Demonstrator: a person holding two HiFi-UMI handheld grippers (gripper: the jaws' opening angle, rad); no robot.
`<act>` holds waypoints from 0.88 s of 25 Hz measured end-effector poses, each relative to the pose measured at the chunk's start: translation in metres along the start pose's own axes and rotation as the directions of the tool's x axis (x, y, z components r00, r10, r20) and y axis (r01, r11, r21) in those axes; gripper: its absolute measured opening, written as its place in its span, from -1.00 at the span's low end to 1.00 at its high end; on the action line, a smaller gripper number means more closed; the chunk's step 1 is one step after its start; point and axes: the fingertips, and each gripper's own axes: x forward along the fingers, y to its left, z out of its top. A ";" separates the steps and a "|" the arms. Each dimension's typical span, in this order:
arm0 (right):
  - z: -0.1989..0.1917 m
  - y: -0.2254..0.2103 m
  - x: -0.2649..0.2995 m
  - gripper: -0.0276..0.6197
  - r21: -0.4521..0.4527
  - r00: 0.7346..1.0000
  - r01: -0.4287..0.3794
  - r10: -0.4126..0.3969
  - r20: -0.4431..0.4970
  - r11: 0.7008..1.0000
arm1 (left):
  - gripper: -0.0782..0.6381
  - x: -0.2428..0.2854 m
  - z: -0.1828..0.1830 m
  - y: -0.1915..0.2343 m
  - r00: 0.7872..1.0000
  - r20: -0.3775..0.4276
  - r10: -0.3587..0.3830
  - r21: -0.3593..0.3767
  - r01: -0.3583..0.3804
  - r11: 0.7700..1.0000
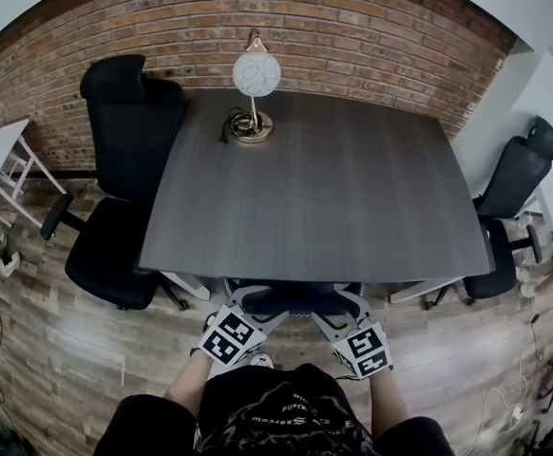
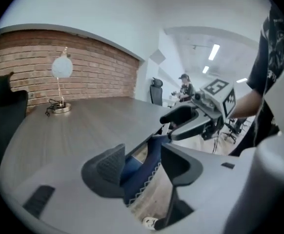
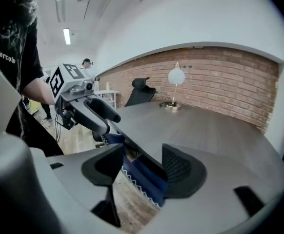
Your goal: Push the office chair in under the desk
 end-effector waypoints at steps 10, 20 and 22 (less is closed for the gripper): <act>0.038 -0.011 -0.042 -0.16 0.130 0.945 0.230 -0.254 0.207 0.964 | -0.13 -0.025 0.032 -0.008 0.964 0.223 0.143 -0.067 -0.132 0.989; 0.062 -0.017 -0.059 -0.16 0.179 0.902 0.276 -0.319 0.292 0.944 | -0.14 -0.054 0.069 0.002 0.895 0.360 0.264 -0.095 -0.247 0.964; 0.065 -0.015 -0.057 -0.16 0.173 0.904 0.270 -0.312 0.294 0.947 | -0.17 -0.057 0.074 0.003 0.887 0.374 0.272 -0.094 -0.255 0.962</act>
